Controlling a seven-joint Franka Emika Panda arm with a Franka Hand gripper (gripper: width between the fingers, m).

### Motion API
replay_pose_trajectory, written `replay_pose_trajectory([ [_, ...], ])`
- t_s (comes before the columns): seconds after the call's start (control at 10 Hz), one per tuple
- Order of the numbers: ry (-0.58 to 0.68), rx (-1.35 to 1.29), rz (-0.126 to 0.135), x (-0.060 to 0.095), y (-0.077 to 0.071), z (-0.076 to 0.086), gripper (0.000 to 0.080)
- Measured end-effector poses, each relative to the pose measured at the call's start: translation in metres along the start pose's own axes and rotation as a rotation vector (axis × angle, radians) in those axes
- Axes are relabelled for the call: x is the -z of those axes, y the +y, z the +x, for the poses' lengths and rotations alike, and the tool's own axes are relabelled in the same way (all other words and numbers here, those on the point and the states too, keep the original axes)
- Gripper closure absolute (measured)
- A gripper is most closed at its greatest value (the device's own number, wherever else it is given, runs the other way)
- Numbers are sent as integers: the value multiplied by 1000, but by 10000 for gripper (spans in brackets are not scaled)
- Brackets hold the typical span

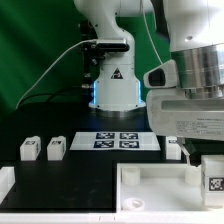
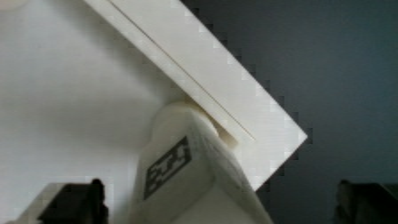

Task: Assemble one leg

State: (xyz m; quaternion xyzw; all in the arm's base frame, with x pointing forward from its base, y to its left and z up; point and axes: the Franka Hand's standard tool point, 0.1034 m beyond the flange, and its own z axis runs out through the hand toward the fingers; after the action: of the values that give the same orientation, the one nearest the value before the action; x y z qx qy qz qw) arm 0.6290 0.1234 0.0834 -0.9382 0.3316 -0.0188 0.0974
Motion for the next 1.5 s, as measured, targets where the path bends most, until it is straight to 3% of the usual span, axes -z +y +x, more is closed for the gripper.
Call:
replay_pose_trajectory([
  [0.1, 6, 197, -23, -1, 0, 2, 151],
  [0.3, 15, 531, -45, -6, 3, 12, 151],
  [0.5, 13, 563, -44, -7, 3, 12, 151],
  [0.7, 13, 549, -44, -7, 4, 12, 418],
  [0.8, 13, 547, -45, -7, 4, 13, 506],
  [1.1, 23, 173, -43, -6, 7, 15, 506],
  [1.3, 58, -205, -17, -7, 11, 14, 506],
  [1.5, 70, -569, 25, -6, 16, 11, 506],
])
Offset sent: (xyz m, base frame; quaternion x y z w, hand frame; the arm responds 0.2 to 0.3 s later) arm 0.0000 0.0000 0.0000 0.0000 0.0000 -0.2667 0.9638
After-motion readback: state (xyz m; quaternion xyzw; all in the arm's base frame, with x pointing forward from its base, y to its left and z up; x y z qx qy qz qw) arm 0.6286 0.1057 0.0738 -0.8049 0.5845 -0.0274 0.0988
